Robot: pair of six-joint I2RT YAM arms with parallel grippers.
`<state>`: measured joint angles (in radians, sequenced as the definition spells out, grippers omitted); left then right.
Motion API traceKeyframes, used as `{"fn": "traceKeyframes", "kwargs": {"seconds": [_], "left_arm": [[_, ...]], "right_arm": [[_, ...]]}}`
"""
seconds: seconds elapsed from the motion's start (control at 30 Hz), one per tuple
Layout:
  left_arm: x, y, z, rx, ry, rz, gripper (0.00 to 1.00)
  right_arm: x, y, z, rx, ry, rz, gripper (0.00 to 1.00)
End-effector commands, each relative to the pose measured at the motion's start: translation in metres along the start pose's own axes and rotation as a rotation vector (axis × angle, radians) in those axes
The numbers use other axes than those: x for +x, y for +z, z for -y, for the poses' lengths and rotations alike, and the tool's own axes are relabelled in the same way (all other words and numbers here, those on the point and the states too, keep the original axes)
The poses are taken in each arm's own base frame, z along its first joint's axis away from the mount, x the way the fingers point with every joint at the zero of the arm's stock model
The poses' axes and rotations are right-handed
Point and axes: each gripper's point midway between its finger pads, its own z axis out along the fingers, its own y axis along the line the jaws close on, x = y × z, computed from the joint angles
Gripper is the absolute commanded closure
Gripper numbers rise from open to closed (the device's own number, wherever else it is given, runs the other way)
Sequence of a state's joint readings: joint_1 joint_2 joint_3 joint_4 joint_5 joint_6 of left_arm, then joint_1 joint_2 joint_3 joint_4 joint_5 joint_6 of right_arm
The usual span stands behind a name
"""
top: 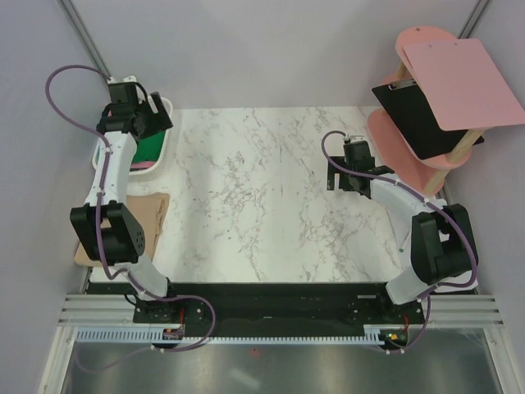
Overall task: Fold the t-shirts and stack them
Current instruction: Grab crumpled tshirt from bin with the left arm
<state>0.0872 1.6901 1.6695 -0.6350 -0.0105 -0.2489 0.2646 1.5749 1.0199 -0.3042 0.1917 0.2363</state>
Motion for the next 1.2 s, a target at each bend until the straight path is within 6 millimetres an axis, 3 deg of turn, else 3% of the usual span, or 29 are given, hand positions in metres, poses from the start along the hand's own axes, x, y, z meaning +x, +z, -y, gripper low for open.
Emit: {"fn": "traceKeyframes", "kwargs": {"seconds": [0.0,0.3,0.43,0.6,0.73,0.97,1.03,1.07,1.17], "left_arm": [[-0.009,0.039,-0.045,-0.14,-0.126,-0.034,0.08],[0.002,0.114,-0.077,-0.2,-0.218,-0.139,0.09],[0.003,0.133,-0.095,-0.24,-0.253,-0.14,0.09],[0.007,0.15,-0.111,-0.284,-0.261,-0.142,0.12],[0.015,0.159,-0.119,-0.318,-0.236,-0.159,0.25],[0.033,0.169,-0.13,-0.363,-0.202,-0.199,0.27],[0.038,0.173,-0.13,-0.362,-0.195,-0.209,0.37],[0.04,0.174,-0.131,-0.362,-0.194,-0.216,0.55],[0.042,0.175,-0.131,-0.362,-0.199,-0.218,0.88]], "right_arm": [[-0.001,0.002,-0.005,-0.031,0.016,0.016,0.02],[0.004,0.005,-0.01,-0.06,0.015,0.002,0.02],[0.008,0.006,-0.011,-0.067,0.01,-0.009,0.02],[0.015,0.013,-0.01,-0.061,0.003,-0.029,0.02],[0.02,0.017,-0.011,-0.058,0.001,-0.048,0.02],[0.022,0.02,-0.01,-0.055,-0.002,-0.054,0.02],[0.023,0.02,-0.009,-0.054,-0.004,-0.055,0.02],[0.023,0.019,-0.009,-0.055,-0.004,-0.057,0.02],[0.025,0.019,-0.009,-0.055,-0.005,-0.059,0.02]]}}
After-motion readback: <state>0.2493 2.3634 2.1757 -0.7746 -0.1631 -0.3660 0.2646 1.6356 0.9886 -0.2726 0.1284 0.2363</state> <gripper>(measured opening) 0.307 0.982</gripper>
